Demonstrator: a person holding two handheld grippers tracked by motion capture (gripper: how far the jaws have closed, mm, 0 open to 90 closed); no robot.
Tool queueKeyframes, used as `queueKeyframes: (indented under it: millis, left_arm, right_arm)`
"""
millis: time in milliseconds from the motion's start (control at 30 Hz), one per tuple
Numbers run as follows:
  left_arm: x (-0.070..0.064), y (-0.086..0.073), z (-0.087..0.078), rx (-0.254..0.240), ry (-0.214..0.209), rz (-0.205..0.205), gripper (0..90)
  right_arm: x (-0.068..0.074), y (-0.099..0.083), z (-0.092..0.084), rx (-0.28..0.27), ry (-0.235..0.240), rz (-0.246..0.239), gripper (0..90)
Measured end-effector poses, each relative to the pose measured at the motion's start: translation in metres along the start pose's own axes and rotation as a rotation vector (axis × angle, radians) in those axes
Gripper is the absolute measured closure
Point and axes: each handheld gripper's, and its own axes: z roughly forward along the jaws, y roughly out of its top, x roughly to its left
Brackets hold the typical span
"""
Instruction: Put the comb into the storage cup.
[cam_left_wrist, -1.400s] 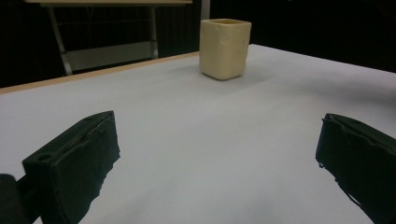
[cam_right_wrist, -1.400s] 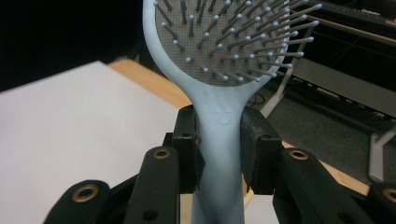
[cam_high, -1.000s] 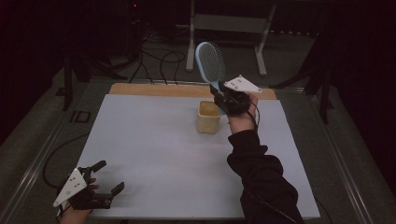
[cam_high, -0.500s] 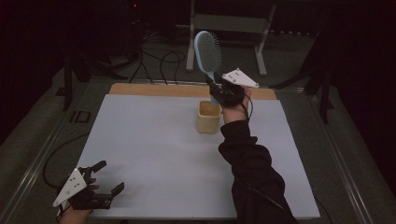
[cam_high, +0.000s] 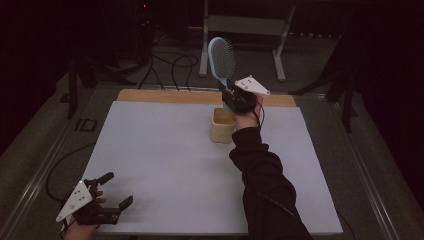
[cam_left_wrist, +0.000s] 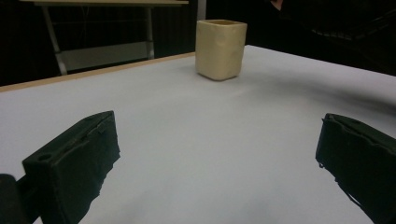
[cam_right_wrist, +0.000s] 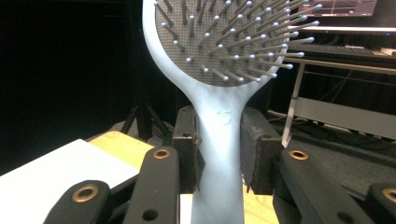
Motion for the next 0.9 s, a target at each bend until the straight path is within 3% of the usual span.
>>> queueKeyframes:
  millis: [900]
  left_arm:
    - [0.001,-0.001,0.000,-0.002,0.004,-0.011,0.0]
  right_arm:
    - [-0.005,-0.050,0.009,0.022,0.018,0.061,70.3]
